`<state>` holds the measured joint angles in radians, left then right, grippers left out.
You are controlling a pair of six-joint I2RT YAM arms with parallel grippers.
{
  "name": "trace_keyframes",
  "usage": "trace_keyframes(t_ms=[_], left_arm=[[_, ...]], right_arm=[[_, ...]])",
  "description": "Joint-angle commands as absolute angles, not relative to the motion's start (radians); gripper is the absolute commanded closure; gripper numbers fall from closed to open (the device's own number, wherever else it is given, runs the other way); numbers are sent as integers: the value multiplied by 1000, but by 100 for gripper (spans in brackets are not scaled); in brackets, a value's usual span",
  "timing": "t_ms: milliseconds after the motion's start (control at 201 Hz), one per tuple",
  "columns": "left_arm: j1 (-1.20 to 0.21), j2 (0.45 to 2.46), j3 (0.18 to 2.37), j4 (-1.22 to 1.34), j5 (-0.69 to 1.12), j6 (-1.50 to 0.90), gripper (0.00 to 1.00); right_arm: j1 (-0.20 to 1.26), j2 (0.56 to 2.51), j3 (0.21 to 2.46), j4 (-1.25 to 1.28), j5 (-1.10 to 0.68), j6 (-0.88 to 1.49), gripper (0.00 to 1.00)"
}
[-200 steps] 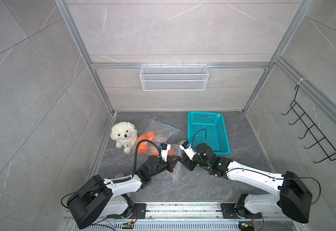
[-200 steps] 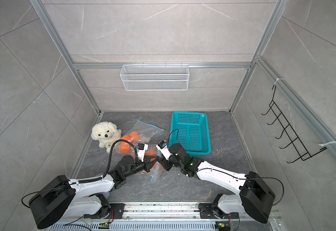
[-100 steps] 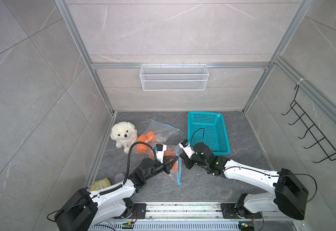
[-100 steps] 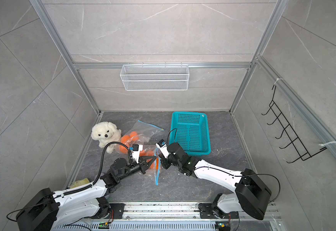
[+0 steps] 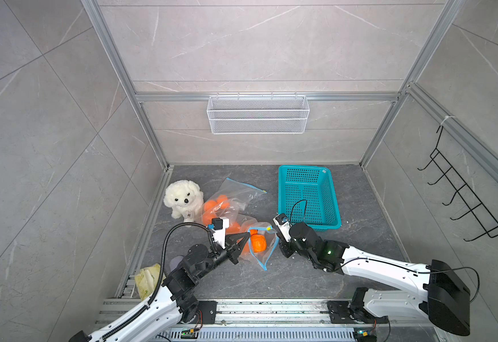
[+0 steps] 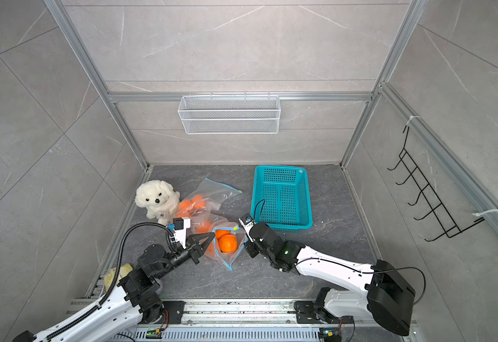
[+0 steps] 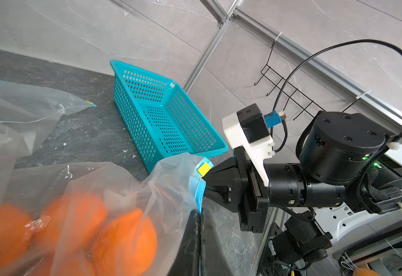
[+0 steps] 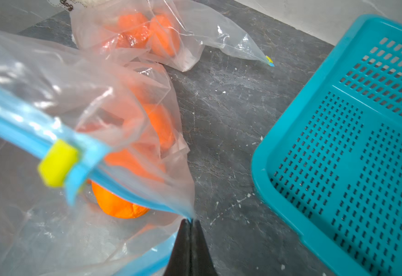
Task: Open the zip-top bag and take out the orange
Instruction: Open the zipper of the food storage bag at the center of the board, then pick up the orange from the zipper food storage bag.
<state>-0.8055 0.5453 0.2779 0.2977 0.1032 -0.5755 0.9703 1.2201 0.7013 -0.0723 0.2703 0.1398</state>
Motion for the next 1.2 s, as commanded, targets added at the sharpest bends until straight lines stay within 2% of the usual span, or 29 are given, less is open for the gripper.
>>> trace_keyframes(t_ms=[0, 124, 259, 333, 403, 423, 463, 483, 488, 493, 498, 523, 592, 707, 816, 891, 986, 1080, 1195], left_arm=[[-808, 549, 276, 249, 86, -555, 100], [-808, 557, 267, 245, 43, -551, 100], [-808, 638, 261, 332, 92, -566, 100], [-808, 699, 266, 380, 115, -570, 100], [-808, 760, 278, 418, 135, -572, 100], [-808, 776, 281, 426, 139, -572, 100], [-808, 804, 286, 444, 145, -575, 100], [-808, 814, 288, 454, 146, -576, 100], [-808, 817, 288, 457, 147, -576, 100], [-808, 820, 288, 460, 148, -577, 100], [-808, 823, 289, 462, 148, -577, 100], [-808, 835, 293, 470, 152, -577, 100], [-809, 862, 301, 484, 155, -576, 100], [-809, 895, 317, 501, 160, -583, 100], [-809, 924, 330, 500, 165, -584, 100], [-809, 928, 327, 503, 156, -588, 100], [-808, 918, 333, 484, 144, -582, 100], [-809, 914, 334, 473, 151, -580, 100], [-808, 917, 328, 480, 159, -580, 100]], right_arm=[[990, 1172, 659, -126, 397, 173, 100], [1008, 1090, 591, -80, 410, 163, 100], [1040, 964, 523, 62, 343, 67, 100], [1043, 883, 485, 158, 281, 1, 80], [1043, 796, 445, 252, 237, -48, 77], [1043, 772, 433, 281, 222, -61, 72], [1043, 720, 409, 329, 188, -80, 50], [1043, 696, 400, 348, 177, -84, 32], [1043, 690, 397, 352, 175, -85, 17], [1043, 685, 395, 356, 172, -86, 9], [1043, 681, 393, 361, 167, -88, 5], [1043, 656, 385, 378, 157, -86, 1], [1043, 628, 403, 365, 152, -49, 1], [1043, 700, 550, 117, 22, -70, 1], [1045, 861, 631, 54, -94, -45, 27], [1062, 990, 669, 22, -84, -25, 41], [1119, 1132, 671, 78, 26, -51, 53], [1132, 1251, 693, 106, 59, -59, 63], [1132, 1325, 697, 180, 116, -68, 72]])
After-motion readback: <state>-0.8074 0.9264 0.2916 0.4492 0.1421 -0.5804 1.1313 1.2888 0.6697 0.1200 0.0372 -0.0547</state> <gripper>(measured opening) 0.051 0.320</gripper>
